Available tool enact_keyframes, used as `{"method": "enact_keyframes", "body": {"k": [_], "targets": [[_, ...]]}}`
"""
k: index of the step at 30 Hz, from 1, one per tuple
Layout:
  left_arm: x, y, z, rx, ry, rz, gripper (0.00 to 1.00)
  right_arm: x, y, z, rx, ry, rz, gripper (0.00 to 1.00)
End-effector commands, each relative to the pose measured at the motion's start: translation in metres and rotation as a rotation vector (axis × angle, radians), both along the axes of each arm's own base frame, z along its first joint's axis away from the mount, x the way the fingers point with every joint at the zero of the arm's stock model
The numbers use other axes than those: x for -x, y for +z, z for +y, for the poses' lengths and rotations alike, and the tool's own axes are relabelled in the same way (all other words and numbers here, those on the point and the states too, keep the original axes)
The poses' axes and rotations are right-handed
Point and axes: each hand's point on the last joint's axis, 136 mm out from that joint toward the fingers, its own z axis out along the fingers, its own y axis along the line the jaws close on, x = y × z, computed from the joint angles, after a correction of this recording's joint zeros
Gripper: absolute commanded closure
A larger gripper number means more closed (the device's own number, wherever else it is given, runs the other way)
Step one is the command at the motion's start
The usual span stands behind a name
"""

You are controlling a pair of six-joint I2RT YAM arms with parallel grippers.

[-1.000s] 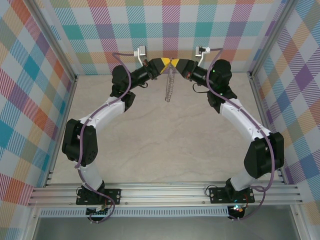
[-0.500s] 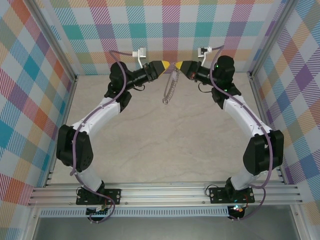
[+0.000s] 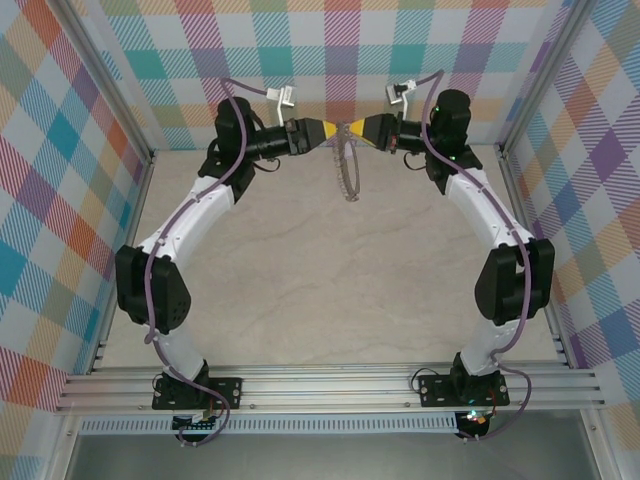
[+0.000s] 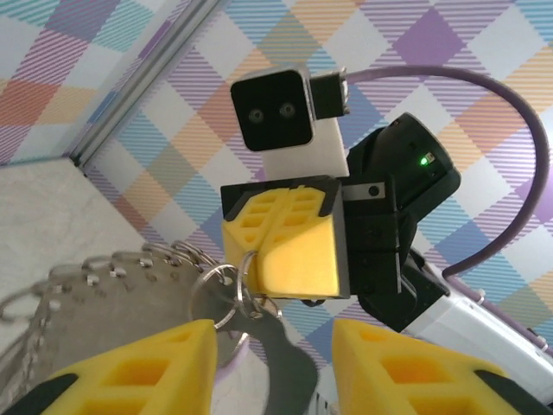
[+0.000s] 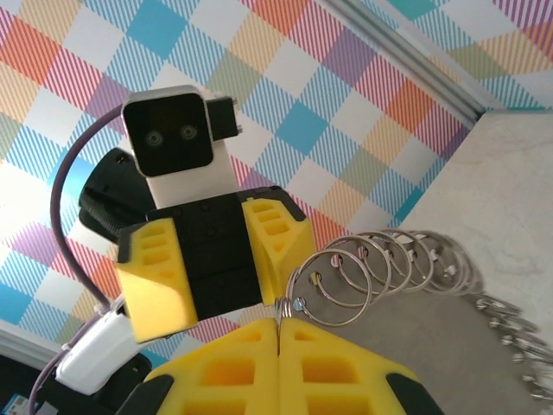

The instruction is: Put the keys on the keyring

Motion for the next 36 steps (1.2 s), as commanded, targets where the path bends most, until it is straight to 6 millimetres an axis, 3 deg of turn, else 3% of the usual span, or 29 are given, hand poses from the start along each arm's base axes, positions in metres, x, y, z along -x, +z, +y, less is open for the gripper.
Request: {"method": "enact_keyframes", "body": {"k": [1, 13, 21, 36], "targets": [[-0.001, 0.007, -0.001, 0.010, -0.032, -0.011, 0.66, 0.008, 0.017, 0.003, -0.020, 0.047, -0.045, 1.00], [-0.007, 0.015, -0.003, 0.060, -0.031, -0.004, 0.70, 0.006, 0.011, 0.010, -0.024, 0.038, -0.034, 1.00], [0.003, 0.026, 0.004, 0.036, -0.003, -0.048, 0.63, 0.004, 0.011, 0.010, -0.025, 0.035, -0.032, 1.00], [0.016, 0.047, 0.022, -0.018, 0.053, -0.125, 0.63, 0.000, 0.006, 0.010, -0.026, 0.018, -0.022, 1.00]]}}
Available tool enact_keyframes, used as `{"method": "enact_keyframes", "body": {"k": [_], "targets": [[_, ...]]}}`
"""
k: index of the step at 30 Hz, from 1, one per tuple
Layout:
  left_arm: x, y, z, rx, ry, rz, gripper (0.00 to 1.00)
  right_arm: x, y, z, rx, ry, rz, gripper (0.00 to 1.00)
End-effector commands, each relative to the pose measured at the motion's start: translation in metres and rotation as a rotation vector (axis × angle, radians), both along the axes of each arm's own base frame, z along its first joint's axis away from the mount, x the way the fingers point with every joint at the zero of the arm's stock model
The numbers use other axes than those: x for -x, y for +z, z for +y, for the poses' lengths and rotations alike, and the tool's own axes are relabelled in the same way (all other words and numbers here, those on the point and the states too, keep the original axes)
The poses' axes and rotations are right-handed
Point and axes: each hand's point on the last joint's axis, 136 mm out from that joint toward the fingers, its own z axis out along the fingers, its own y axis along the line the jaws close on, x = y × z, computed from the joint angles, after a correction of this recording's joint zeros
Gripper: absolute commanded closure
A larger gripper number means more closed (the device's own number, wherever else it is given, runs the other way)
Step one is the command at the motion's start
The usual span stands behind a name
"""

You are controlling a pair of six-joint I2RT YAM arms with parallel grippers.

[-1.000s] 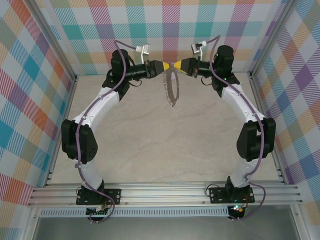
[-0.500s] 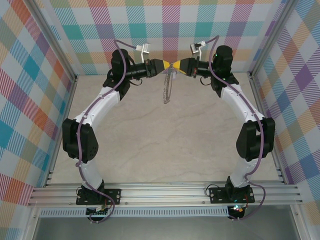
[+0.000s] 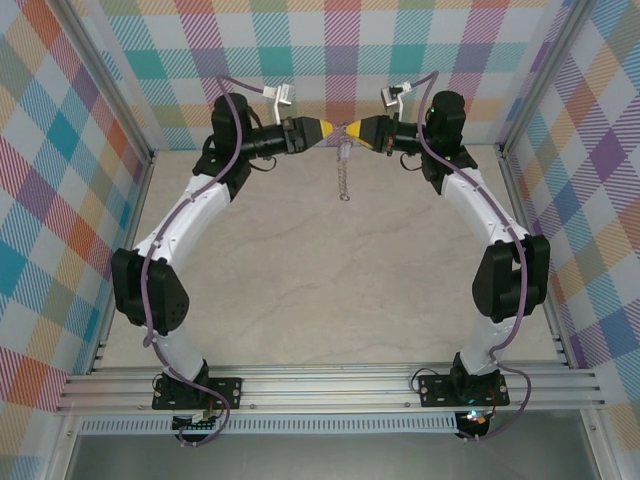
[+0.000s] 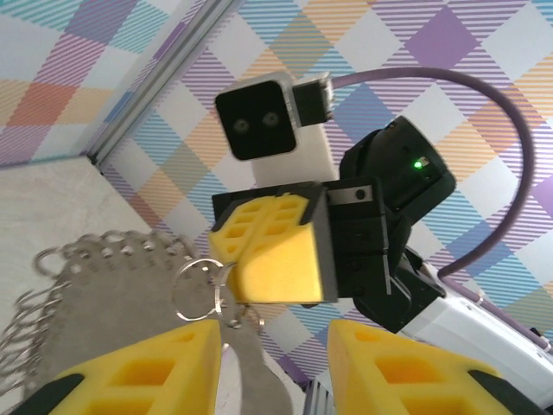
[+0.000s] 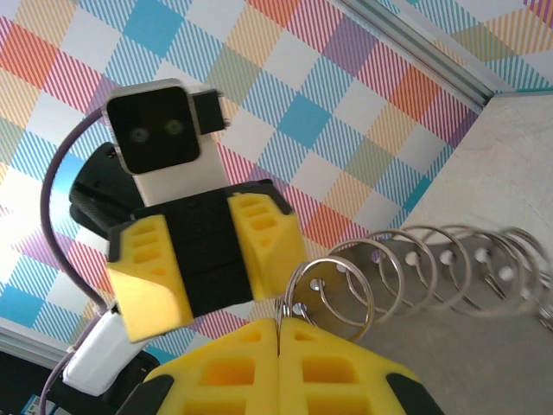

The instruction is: Put the keys on the keyring

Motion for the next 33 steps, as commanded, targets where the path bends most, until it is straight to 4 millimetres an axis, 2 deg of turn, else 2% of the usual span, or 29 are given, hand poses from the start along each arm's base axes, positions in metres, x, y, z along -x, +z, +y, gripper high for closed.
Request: {"method": "enact_keyframes", "body": {"k": [1, 20, 33], "targets": [[0.012, 0.036, 0.011, 0.012, 0.013, -0.102, 0.63, 0.001, 0.011, 0.002, -0.018, 0.001, -0.060, 1.00], [-0.006, 0.017, -0.012, 0.039, -0.039, -0.039, 0.65, 0.006, 0.019, 0.012, -0.026, 0.031, -0.070, 1.00], [-0.004, 0.010, -0.023, 0.039, -0.064, -0.019, 0.66, 0.010, 0.025, 0.015, -0.030, 0.039, -0.082, 1.00]]}}
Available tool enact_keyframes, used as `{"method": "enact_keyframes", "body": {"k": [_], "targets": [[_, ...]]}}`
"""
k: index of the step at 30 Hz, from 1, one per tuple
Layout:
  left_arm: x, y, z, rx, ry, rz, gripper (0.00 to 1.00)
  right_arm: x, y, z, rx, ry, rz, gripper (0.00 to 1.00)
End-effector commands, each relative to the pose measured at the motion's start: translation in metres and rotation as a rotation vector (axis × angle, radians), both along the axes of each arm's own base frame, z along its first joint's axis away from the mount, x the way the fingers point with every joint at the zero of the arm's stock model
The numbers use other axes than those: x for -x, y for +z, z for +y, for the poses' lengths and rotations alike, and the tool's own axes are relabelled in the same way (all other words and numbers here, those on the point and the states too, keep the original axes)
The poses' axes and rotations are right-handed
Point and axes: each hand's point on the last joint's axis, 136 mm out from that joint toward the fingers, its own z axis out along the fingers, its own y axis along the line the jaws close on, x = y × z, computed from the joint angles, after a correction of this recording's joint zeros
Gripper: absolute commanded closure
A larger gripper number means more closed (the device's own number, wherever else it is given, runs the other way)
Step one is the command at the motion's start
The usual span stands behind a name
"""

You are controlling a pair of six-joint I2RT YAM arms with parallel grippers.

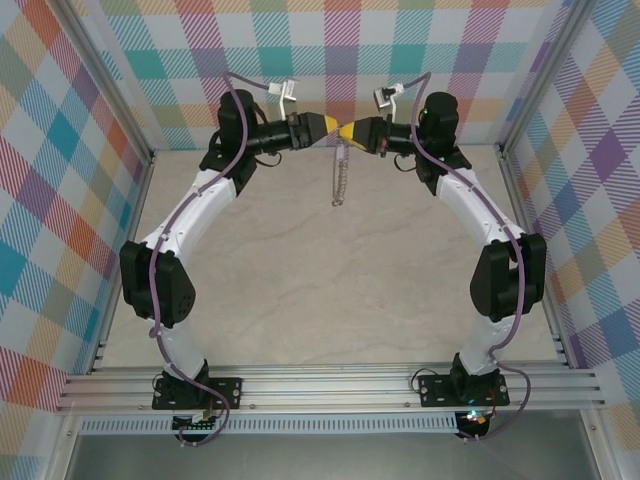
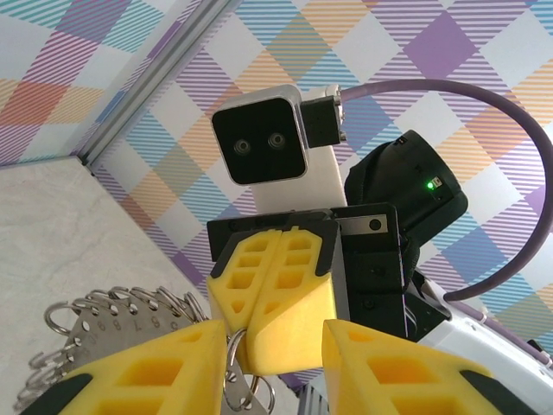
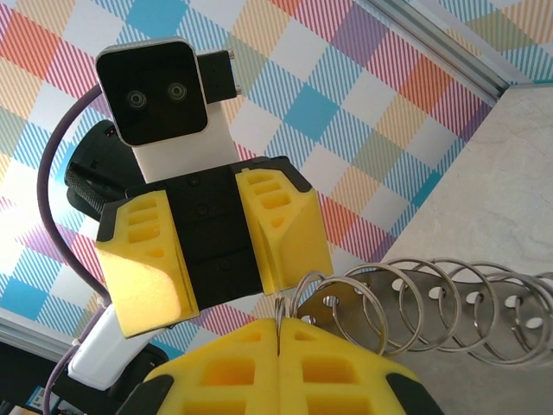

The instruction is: Put the keys on the keyring

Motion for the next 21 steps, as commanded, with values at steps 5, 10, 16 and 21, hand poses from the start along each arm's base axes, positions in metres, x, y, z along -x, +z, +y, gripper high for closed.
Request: {"method": "enact_keyframes", "body": {"k": [5, 10, 16, 21], "targets": [[0.006, 0.010, -0.008, 0.015, -0.031, -0.035, 0.66, 0.006, 0.026, 0.003, -0.027, 0.014, -0.081, 1.00], [0.006, 0.006, -0.007, 0.000, -0.022, -0.038, 0.65, 0.007, 0.025, 0.002, -0.022, 0.014, -0.083, 1.00], [0.006, 0.002, -0.003, -0.028, -0.005, -0.050, 0.63, 0.009, 0.021, 0.001, -0.008, 0.007, -0.085, 1.00], [0.005, 0.001, 0.001, -0.031, 0.004, -0.054, 0.63, 0.010, 0.019, 0.000, -0.004, 0.005, -0.083, 1.00]]}}
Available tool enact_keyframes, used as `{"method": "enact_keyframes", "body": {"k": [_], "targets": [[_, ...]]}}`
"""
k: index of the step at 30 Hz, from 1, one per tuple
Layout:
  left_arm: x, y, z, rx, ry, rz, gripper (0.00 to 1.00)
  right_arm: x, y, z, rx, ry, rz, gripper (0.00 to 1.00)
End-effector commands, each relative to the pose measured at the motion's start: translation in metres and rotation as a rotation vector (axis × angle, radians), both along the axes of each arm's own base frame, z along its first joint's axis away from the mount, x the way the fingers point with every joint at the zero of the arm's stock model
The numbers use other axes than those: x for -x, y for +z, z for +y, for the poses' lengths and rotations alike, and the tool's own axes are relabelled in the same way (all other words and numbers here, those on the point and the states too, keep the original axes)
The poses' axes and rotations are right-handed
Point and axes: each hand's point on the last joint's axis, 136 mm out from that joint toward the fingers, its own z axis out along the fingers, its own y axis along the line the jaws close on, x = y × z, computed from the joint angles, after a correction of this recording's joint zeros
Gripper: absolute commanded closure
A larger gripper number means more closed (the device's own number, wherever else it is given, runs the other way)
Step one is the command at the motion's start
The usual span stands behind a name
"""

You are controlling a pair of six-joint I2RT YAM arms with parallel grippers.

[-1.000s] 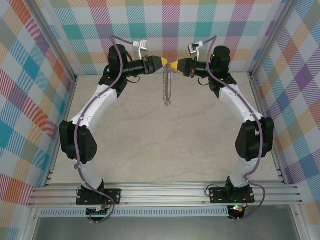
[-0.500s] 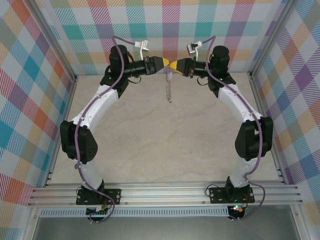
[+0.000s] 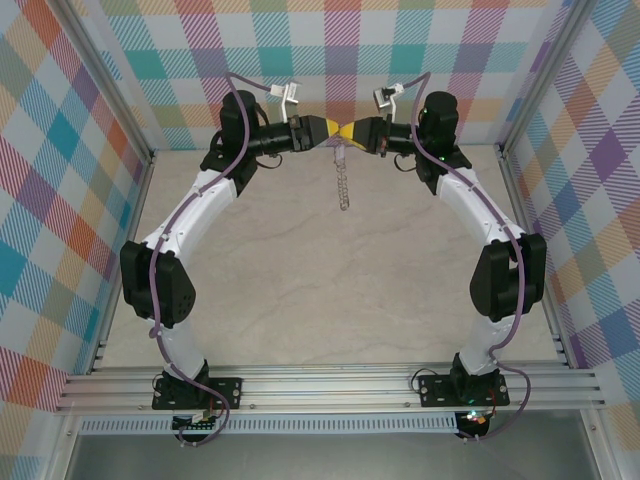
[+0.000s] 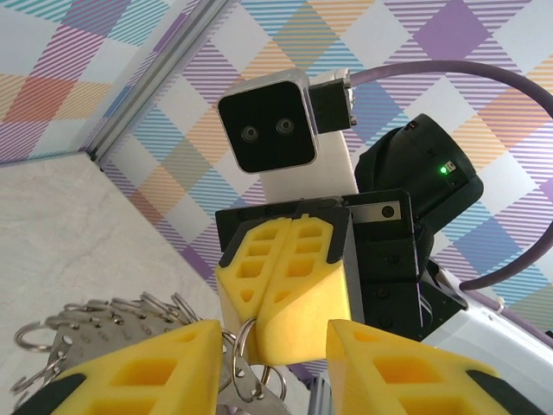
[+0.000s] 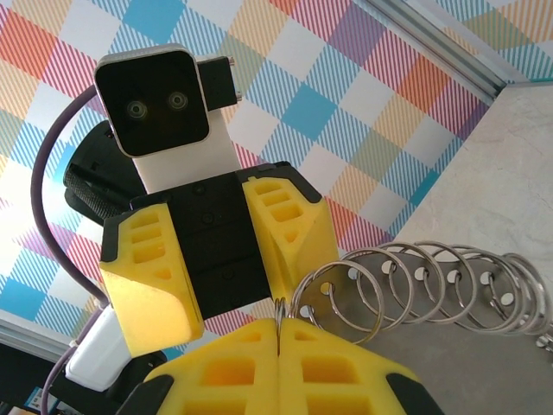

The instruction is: Put the keys on the keyring

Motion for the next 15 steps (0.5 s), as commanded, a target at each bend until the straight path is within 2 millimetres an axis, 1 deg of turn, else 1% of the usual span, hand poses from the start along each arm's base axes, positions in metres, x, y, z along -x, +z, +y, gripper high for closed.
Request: {"method": "enact_keyframes", "body": {"k": [1, 8, 15], "targets": [[0.006, 0.008, 0.001, -0.002, -0.003, -0.038, 0.63, 0.010, 0.021, 0.000, -0.011, 0.005, -0.085, 1.00], [0.012, 0.008, -0.005, 0.004, -0.044, -0.037, 0.64, 0.006, 0.021, 0.001, -0.028, 0.006, -0.077, 1.00], [0.014, 0.001, -0.009, 0.001, -0.058, -0.028, 0.65, 0.004, 0.023, 0.001, -0.041, 0.005, -0.073, 1.00]]}}
